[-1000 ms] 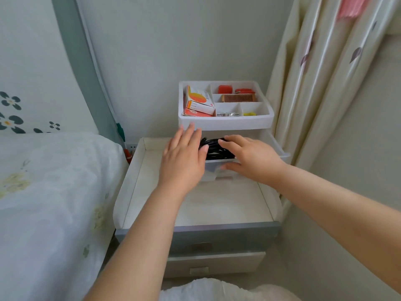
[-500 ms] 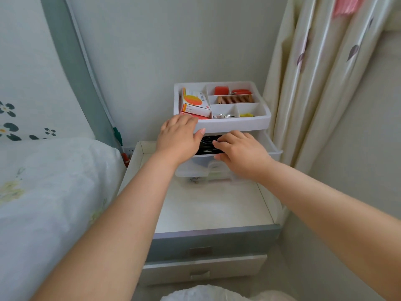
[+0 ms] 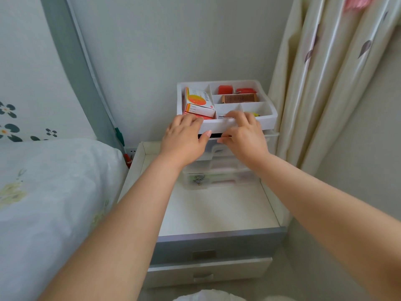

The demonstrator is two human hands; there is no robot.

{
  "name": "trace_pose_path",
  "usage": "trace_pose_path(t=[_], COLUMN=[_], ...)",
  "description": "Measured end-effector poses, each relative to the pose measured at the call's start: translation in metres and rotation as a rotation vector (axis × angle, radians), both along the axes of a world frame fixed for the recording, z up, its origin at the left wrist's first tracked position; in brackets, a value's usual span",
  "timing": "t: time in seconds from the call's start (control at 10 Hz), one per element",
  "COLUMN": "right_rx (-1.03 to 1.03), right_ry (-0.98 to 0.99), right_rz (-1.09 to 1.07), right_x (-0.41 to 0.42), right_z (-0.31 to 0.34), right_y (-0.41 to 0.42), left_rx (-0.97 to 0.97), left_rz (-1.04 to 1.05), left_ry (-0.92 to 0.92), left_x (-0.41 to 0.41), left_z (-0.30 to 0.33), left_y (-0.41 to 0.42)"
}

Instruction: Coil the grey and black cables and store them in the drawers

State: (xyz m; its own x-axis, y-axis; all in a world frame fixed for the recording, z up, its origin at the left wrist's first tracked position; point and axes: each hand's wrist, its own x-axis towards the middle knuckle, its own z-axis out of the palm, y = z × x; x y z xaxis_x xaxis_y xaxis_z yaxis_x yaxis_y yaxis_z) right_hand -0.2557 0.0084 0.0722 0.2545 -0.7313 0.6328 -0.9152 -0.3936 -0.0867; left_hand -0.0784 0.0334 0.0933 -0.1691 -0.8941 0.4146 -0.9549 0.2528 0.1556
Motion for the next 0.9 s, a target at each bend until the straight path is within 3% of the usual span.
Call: trace_pose_path(t=[0.1,0.3,0.6,0.7,0.8,0.9], right_rx=[-0.039,-0.010,-0.068,0.061,0.008,-0.121], right_ry=[-0.046,0.105,0.122,0.118,-0.041,-0.528], right_rz=[-0.098,-0.160,-0.134,-0.091,-0.014,0.299], right_x=[0.003,0.003,0.004,0.001,0.001,-0.009], right_z=[0.005,0.004,0.001,0.006,0.031,0.076], right_y=[-0.012,-0.023,-0.018,-0.011,0.020,0.084], left_rx=[-0.004,-0.008,0.052,0.060,0.069,0.072], left_rz=[-0.005,-0.005,-0.017,-0.026,-0.045,-0.061], left_ry=[0.009,0.031,0.052,0.050,0.113,0.295], left_x=[0.000,0.001,0.002,0.006,0.005,0.004], left_z=[-0.001,-0.003,-0.008,-0.013,-0.021,-0.039], left_y=[0.001,0.001,0.006,0.012,0.024,0.041])
